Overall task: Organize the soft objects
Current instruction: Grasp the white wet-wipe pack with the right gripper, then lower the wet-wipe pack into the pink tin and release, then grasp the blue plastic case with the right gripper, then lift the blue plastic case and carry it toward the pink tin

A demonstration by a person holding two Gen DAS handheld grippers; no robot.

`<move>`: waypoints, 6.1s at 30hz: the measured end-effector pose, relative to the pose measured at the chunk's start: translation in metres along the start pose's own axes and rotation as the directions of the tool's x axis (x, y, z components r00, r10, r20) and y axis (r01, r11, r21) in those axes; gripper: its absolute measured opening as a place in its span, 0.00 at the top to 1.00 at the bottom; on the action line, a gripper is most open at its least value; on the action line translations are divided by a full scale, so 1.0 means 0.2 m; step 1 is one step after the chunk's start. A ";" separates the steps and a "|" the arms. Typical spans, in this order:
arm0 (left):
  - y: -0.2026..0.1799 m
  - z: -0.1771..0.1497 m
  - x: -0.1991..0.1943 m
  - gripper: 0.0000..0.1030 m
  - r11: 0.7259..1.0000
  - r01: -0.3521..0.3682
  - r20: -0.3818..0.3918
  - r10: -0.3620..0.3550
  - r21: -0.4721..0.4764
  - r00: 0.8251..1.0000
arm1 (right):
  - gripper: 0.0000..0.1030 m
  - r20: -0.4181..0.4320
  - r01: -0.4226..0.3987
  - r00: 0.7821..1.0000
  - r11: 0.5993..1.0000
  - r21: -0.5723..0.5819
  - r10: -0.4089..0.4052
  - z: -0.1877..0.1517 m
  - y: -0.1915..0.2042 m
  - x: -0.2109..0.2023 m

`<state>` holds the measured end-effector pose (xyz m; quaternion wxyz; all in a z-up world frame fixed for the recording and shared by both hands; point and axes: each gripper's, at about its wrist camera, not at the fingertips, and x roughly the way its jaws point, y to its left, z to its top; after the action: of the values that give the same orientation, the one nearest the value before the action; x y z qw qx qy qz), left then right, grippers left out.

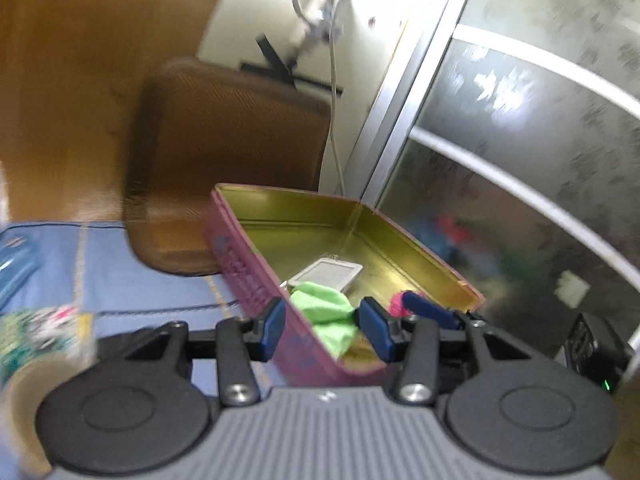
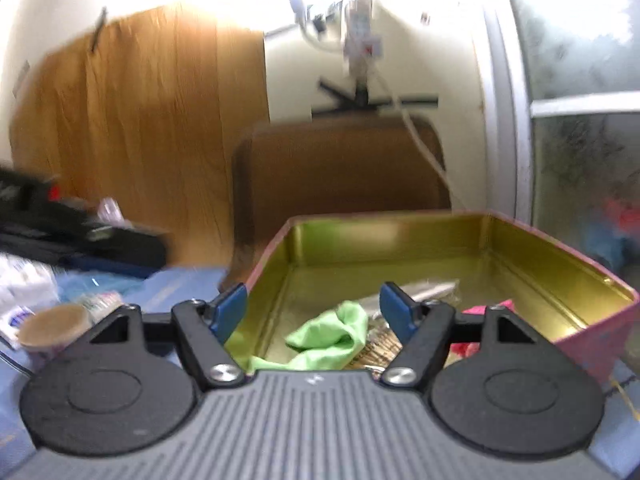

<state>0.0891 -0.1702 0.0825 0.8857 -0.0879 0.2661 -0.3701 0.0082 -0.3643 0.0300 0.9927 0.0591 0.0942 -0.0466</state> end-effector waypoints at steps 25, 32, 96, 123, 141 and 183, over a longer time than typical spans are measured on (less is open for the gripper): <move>0.66 -0.32 -0.57 0.36 0.938 -0.253 0.011 0.263 -0.237 0.965 | 0.08 -0.330 -0.449 0.857 0.887 -0.105 0.395 -0.15 0.78 0.22; 0.68 -0.32 -0.59 0.36 0.932 -0.271 0.025 0.285 -0.242 0.958 | 0.08 -0.239 -0.371 0.913 0.917 -0.145 0.331 -0.12 0.75 0.14; -0.10 0.19 0.49 0.58 0.981 -0.192 -0.058 0.192 -0.007 0.980 | 0.25 -0.136 0.088 0.986 0.993 -0.081 -0.099 0.03 -0.08 0.36; 0.90 -0.47 -0.83 0.58 0.792 -0.565 0.041 0.588 -0.231 0.808 | 0.25 -0.521 -0.206 0.708 0.845 0.493 0.477 0.30 0.96 0.99; 1.03 -0.56 -1.08 0.55 0.849 -0.290 0.281 0.438 -0.441 0.854 | 0.42 -0.755 -0.091 0.641 0.990 0.109 0.142 0.05 1.56 1.33; 0.51 -0.60 -0.73 0.36 0.938 -0.218 -0.105 0.196 -0.271 0.975 | 0.30 -0.449 -0.642 0.734 0.737 -0.212 0.510 -0.37 0.78 -0.22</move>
<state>0.0016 0.0089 0.0046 0.8875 -0.1699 0.3571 -0.2365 -0.0321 -0.1968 -0.0160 0.9149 -0.0860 0.2584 0.2981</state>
